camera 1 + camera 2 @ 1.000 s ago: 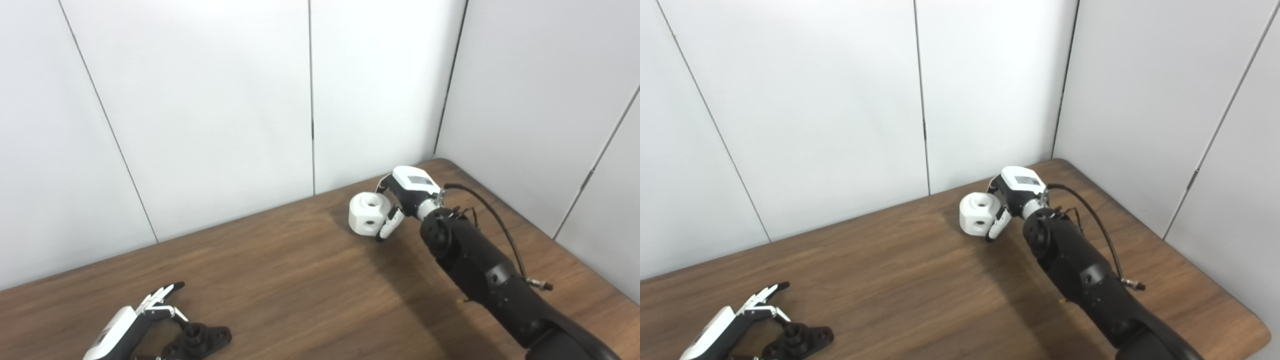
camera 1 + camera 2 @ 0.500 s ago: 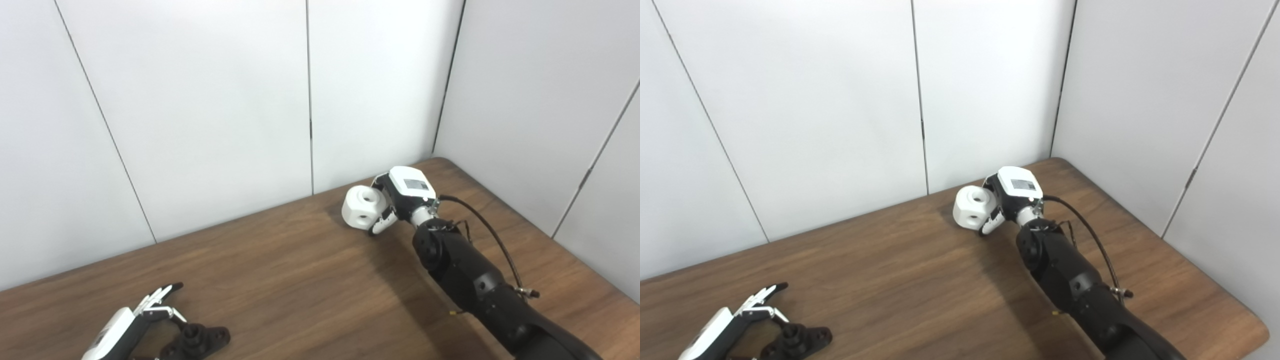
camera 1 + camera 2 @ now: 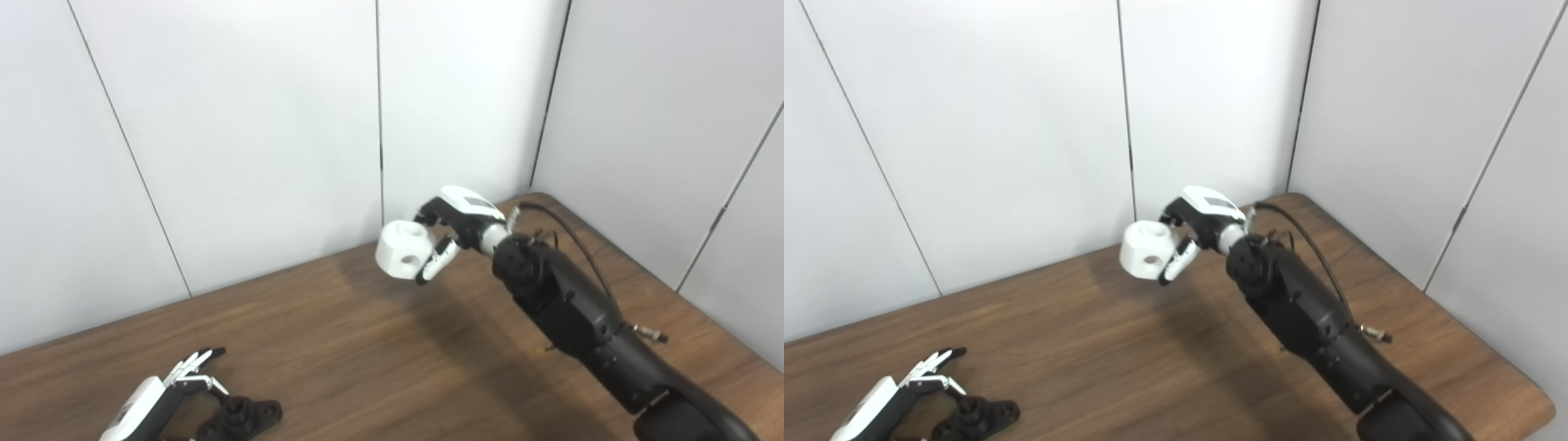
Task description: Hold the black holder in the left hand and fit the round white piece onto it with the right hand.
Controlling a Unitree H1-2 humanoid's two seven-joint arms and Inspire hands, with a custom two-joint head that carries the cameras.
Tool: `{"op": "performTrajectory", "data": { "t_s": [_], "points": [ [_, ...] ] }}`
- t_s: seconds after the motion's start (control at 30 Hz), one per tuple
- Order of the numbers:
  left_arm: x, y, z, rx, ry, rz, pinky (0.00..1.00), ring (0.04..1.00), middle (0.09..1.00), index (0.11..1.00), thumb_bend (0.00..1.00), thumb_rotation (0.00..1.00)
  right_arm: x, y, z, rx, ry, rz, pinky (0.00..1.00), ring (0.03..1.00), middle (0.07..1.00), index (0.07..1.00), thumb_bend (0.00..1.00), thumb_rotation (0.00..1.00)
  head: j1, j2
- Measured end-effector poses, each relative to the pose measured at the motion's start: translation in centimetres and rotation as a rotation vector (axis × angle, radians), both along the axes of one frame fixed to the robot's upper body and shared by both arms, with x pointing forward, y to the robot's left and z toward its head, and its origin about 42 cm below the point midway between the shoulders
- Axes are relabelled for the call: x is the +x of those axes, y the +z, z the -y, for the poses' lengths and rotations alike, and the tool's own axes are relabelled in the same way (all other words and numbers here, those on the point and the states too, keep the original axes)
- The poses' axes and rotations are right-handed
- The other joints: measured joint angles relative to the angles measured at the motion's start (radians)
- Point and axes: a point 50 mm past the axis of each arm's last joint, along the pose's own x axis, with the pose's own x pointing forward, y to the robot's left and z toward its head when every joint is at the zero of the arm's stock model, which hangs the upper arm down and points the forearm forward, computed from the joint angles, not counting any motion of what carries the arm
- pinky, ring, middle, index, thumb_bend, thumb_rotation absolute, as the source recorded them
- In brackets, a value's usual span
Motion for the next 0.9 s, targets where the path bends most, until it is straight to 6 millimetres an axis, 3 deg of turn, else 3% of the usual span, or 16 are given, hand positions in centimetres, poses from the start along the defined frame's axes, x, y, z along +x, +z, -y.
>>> {"op": "performTrajectory", "data": {
  "t_s": [0.2,0.37,0.53,0.73,0.9],
  "points": [
    [0.0,0.1,0.2,0.01,-0.007,0.011,1.0,1.0,0.961,0.482,0.52,0.05,-0.7,2.8,-2.8,-0.053,0.108,0.005,0.72,0.753,0.722,0.48,0.53,0.14,0.06,0.023],
    [-0.1,0.1,0.5,0.019,-0.008,0.025,1.0,1.0,0.97,0.482,0.52,0.06,-1.1,2.5,-4.6,-0.114,0.172,-0.05,0.71,0.779,0.739,0.48,0.52,0.14,0.147,0.06],
    [-0.2,0.0,0.9,0.024,-0.007,0.035,1.0,1.0,0.971,0.483,0.52,0.06,-2.4,3.4,-6.7,-0.17,0.24,-0.017,0.71,0.78,0.741,0.48,0.52,0.14,0.205,0.083],
    [-0.1,0.0,2.0,0.03,-0.006,0.035,1.0,1.0,0.97,0.482,0.52,0.06,-3.5,3.9,-8.9,-0.183,0.309,0.052,0.66,0.769,0.743,0.479,0.53,0.14,0.325,0.117],
    [0.1,0.0,2.7,0.032,-0.002,0.037,1.0,1.0,0.974,0.482,0.52,0.06,-4.3,2.8,-10.7,-0.184,0.366,0.109,0.66,0.771,0.747,0.481,0.53,0.14,0.367,0.126]
  ]
}}
